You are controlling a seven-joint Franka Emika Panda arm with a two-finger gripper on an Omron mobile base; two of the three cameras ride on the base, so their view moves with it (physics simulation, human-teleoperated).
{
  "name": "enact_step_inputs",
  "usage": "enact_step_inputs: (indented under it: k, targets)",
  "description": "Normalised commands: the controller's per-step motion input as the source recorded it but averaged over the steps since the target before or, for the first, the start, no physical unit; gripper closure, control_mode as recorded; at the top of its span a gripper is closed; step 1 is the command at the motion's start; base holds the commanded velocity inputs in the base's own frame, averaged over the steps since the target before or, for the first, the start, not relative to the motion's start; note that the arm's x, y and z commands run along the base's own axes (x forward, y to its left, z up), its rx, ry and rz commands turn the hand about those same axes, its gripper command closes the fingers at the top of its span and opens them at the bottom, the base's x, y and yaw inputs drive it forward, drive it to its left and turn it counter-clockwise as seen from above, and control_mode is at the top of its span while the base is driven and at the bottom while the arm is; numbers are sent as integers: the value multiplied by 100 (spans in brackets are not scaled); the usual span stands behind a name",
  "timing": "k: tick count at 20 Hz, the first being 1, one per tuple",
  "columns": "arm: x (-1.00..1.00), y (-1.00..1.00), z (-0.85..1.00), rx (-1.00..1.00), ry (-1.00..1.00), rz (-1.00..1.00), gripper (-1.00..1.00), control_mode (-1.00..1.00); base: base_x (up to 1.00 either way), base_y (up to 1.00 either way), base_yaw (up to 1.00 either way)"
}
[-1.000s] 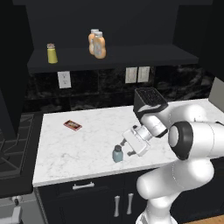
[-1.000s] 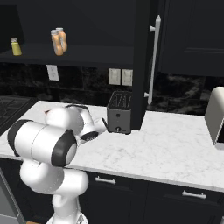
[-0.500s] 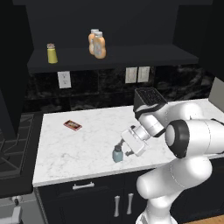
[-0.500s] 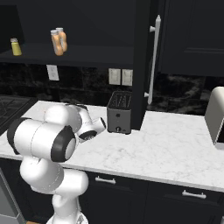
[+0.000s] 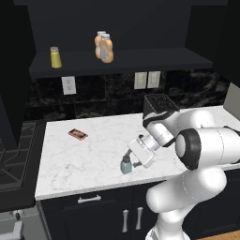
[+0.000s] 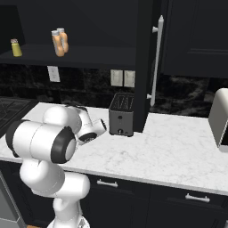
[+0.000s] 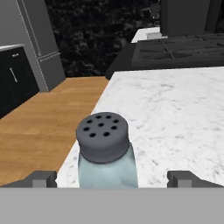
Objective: Put the shaker and condiment bottle from the counter next to their counterparts in the cabinet.
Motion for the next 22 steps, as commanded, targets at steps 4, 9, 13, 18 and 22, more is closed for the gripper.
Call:
enact_step_inputs:
  k: [4, 9, 13, 18, 22]
  targets:
    - [0, 5, -5, 0, 1, 0, -100, -100, 0, 0, 0]
    - [-1, 8, -5, 0, 2, 0, -100, -100, 0, 0, 0]
    - [-1, 9, -4, 0, 2, 0, -100, -100, 0, 0, 0]
    - [0, 7, -6, 0, 2, 0, -100, -100, 0, 0, 0]
    - [0, 9, -9, 0, 1, 0, -100, -100, 0, 0, 0]
